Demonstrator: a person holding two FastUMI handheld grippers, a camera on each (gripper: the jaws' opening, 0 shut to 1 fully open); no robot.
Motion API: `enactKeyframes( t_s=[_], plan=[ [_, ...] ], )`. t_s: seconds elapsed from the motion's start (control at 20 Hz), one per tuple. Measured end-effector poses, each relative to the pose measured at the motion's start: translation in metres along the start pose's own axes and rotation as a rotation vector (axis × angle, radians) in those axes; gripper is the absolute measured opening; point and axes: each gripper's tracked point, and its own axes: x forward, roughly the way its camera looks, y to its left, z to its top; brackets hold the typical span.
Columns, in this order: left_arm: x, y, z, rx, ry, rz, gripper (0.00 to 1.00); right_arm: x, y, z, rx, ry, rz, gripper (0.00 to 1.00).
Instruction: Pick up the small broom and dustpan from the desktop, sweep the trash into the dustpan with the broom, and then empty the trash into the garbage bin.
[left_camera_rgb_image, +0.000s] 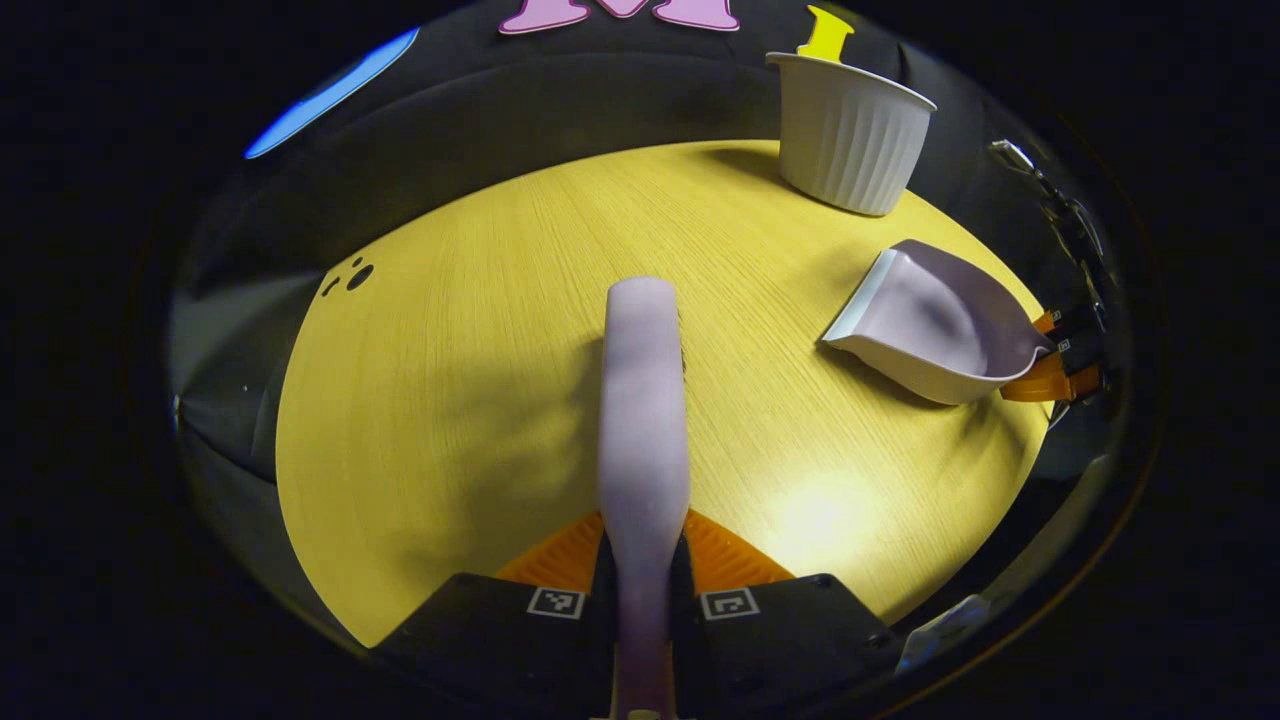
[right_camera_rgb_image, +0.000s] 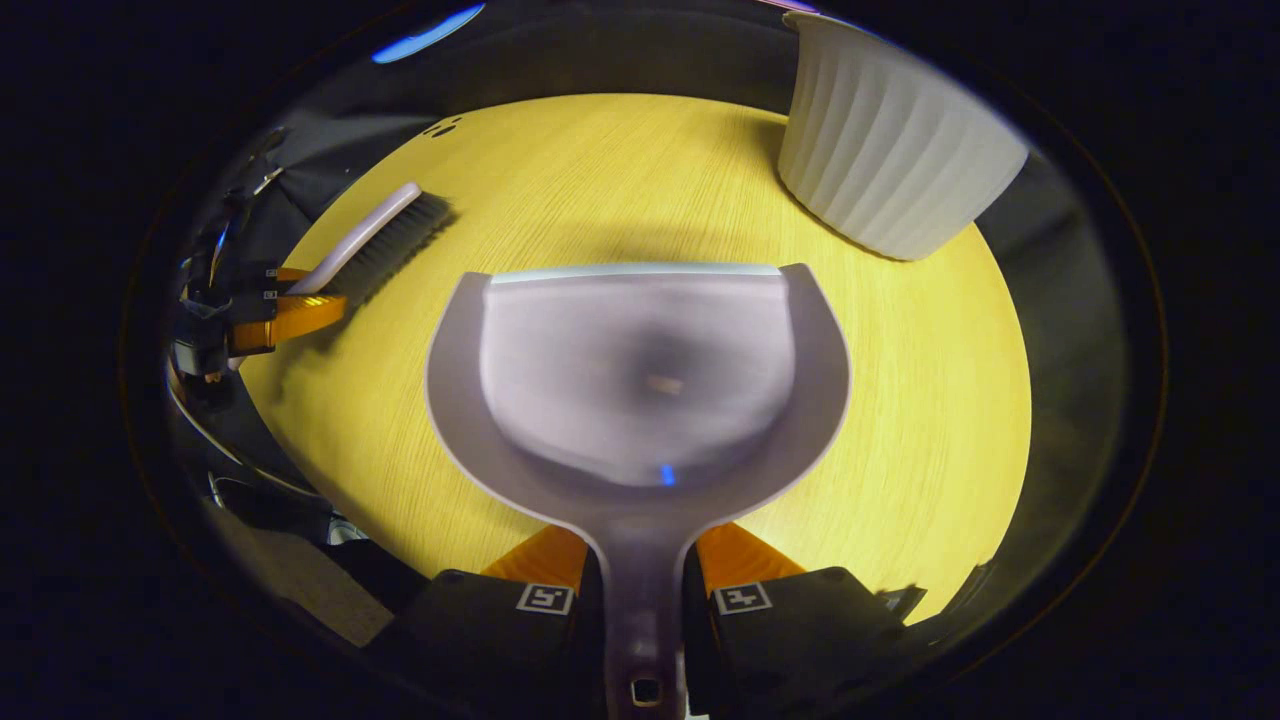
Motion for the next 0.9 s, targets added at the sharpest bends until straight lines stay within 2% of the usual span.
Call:
enactKeyframes(
  t_s=[0.05, 0.15, 0.25, 0.3, 0.35, 0.45, 0.5, 0.55, 0.75, 0.8, 0.85, 0.9],
  plan=[
    [0.002, 0.001, -0.001, 0.004, 0.005, 0.01, 0.28, 0.001, 0.001, 0.004, 0.0, -0.007, -0.005, 0.34],
    [0.002, 0.002, -0.001, 0.008, 0.005, 0.021, 0.28, 0.004, 0.001, 0.002, -0.004, -0.009, -0.015, 0.36],
    [0.0, 0.005, -0.001, 0.015, -0.006, 0.028, 0.29, 0.005, 0.002, 0.001, -0.009, -0.005, -0.016, 0.34],
    [-0.001, 0.006, 0.0, 0.022, -0.009, 0.035, 0.29, 0.004, 0.002, 0.001, -0.008, -0.005, -0.012, 0.37],
    [-0.001, 0.007, 0.001, 0.03, -0.013, 0.043, 0.32, 0.004, 0.003, 0.0, -0.006, -0.001, -0.006, 0.35],
    [-0.003, 0.008, 0.004, 0.043, -0.018, 0.049, 0.34, 0.001, 0.006, 0.001, -0.001, 0.001, 0.007, 0.4],
    [-0.006, 0.008, 0.004, 0.049, -0.021, 0.051, 0.4, -0.003, 0.006, 0.001, 0.0, 0.001, 0.01, 0.41],
    [-0.01, 0.009, 0.004, 0.056, -0.029, 0.055, 0.34, -0.005, 0.006, 0.002, -0.005, -0.003, 0.012, 0.41],
    [-0.031, 0.011, 0.007, 0.058, -0.065, 0.065, 0.33, -0.03, 0.002, 0.004, -0.005, -0.037, 0.02, 0.41],
    [-0.038, 0.012, 0.01, 0.057, -0.078, 0.066, 0.27, -0.04, 0.002, 0.007, -0.002, -0.05, 0.023, 0.41],
    [-0.045, 0.013, 0.013, 0.054, -0.095, 0.07, 0.28, -0.052, 0.002, 0.01, 0.0, -0.066, 0.027, 0.41],
    [-0.053, 0.013, 0.017, 0.05, -0.112, 0.07, 0.36, -0.063, 0.004, 0.013, 0.004, -0.087, 0.027, 0.41]
  ],
)
